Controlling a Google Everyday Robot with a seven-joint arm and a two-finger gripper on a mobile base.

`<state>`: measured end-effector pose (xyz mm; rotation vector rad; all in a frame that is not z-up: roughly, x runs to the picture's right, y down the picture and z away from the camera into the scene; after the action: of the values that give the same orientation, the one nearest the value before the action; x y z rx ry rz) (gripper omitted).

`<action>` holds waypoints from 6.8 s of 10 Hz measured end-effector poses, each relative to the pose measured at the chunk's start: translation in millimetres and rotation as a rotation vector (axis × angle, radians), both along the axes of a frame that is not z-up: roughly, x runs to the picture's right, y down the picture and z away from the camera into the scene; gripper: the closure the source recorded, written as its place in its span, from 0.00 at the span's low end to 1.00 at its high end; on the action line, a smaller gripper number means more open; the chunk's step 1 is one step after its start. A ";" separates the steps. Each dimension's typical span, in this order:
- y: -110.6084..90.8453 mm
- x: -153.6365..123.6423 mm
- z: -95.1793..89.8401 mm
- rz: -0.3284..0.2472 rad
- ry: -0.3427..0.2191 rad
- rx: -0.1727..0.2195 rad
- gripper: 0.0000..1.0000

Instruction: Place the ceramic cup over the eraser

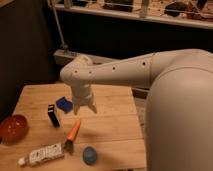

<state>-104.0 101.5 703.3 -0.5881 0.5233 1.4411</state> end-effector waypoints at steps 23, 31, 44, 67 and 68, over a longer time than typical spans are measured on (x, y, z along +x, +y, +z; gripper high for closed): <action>0.5 0.1 0.4 0.000 0.000 -0.001 0.35; -0.3 0.0 -0.2 0.000 0.000 0.001 0.35; 42.2 12.7 -49.1 -0.140 -0.070 0.143 0.35; 210.4 8.6 9.1 -0.222 -0.122 0.001 0.35; 212.8 7.9 12.9 -0.224 -0.122 0.001 0.39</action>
<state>-96.2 314.3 716.2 -0.5930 0.4760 1.1864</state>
